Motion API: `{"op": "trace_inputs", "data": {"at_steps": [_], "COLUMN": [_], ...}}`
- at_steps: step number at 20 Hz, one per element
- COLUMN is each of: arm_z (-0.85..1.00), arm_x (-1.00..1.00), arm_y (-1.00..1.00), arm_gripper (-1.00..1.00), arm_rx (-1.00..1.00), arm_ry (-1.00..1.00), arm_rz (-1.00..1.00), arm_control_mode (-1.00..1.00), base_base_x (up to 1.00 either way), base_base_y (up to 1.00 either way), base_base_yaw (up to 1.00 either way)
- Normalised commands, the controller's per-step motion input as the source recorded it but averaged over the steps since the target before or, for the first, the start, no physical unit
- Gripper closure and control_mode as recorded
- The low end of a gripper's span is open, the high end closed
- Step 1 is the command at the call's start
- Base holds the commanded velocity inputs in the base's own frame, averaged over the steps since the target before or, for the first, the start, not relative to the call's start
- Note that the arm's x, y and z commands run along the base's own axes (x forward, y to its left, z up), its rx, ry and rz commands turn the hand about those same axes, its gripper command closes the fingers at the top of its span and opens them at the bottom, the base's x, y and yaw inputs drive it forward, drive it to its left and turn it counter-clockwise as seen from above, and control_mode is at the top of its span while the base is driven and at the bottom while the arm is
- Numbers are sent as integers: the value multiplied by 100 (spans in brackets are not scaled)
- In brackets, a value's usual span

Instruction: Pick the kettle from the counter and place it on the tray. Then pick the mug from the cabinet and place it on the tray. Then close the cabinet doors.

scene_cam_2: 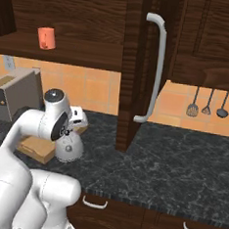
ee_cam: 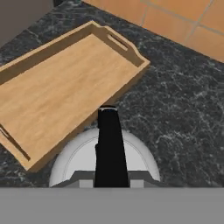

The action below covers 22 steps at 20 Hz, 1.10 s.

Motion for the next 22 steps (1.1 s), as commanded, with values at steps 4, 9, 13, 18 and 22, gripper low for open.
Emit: {"op": "trace_inputs", "data": {"at_steps": [4,9,13,18,22], "arm_z": [40,15,9,1,-7], "arm_x": [5,35,68,68,79], "arm_y": [72,61,36,52,33], "arm_gripper": [100,100,100,100,100], "arm_rx": [-23,-6,3,-1,-5], "arm_ry": [-45,-23,0,-2,6], "arm_rz": [22,18,27,15,0], "arm_control_mode": [-100,-100,-100,-100,-100], "base_base_x": [0,0,0,0,0], "base_base_y": [0,0,0,0,0], "base_base_yaw": [0,0,0,0,0]}}
